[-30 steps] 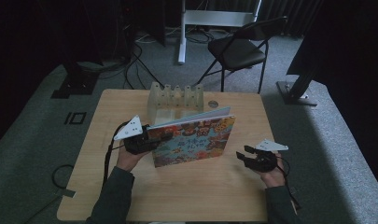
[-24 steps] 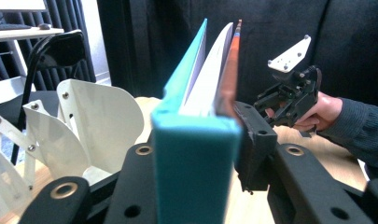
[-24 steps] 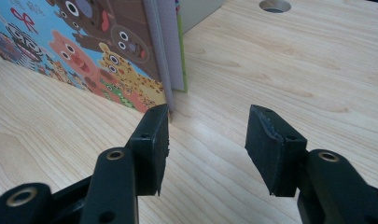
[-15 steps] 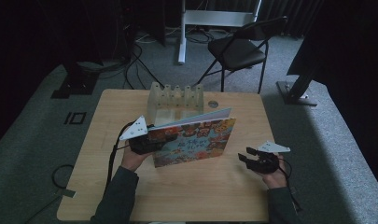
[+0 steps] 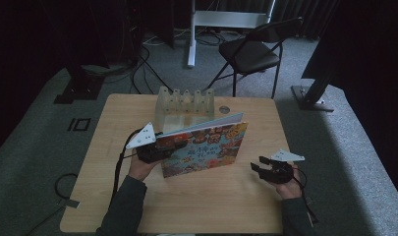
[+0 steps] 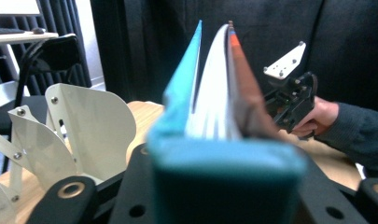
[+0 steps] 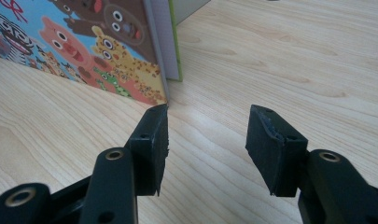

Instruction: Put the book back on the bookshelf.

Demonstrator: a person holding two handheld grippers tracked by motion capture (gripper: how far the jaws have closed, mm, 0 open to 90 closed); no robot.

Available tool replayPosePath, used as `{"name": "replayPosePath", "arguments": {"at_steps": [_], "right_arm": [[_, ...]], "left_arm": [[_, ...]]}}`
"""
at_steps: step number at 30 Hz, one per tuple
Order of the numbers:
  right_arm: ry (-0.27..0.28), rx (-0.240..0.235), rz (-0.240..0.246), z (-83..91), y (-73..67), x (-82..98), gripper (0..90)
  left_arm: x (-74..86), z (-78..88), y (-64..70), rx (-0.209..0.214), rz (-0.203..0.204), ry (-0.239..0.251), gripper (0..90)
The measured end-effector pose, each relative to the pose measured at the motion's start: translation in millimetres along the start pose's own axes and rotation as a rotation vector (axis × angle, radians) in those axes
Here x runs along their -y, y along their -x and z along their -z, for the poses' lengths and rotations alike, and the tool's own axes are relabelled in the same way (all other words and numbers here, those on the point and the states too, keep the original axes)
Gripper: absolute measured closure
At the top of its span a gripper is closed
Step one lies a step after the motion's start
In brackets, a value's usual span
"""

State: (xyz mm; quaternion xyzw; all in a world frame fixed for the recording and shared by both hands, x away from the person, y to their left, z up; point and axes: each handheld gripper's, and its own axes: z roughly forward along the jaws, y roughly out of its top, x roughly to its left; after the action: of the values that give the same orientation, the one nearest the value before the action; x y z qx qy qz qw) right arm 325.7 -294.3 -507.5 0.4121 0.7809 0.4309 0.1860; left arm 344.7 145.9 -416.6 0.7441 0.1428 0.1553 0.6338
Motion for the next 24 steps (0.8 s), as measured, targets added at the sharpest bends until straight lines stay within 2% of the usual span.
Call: {"name": "replayPosePath", "arguments": {"at_steps": [7,10,15,24], "right_arm": [[0.001,0.005,-0.008,0.9,2.4,2.6,48.4],[0.0,0.007,-0.012,0.7,3.1,3.4,48.4],[-0.002,0.011,-0.014,0.2,3.9,4.0,48.4],[-0.02,0.017,-0.004,-3.0,2.9,5.0,48.4]], "left_arm": [[0.7,0.2,10.1,-0.012,-0.023,0.007,76.1],[1.6,0.3,15.5,-0.031,-0.022,0.014,76.7],[2.4,-0.2,22.4,-0.035,-0.011,0.026,78.6],[5.6,-3.2,24.0,-0.028,-0.005,0.055,74.0]]}}
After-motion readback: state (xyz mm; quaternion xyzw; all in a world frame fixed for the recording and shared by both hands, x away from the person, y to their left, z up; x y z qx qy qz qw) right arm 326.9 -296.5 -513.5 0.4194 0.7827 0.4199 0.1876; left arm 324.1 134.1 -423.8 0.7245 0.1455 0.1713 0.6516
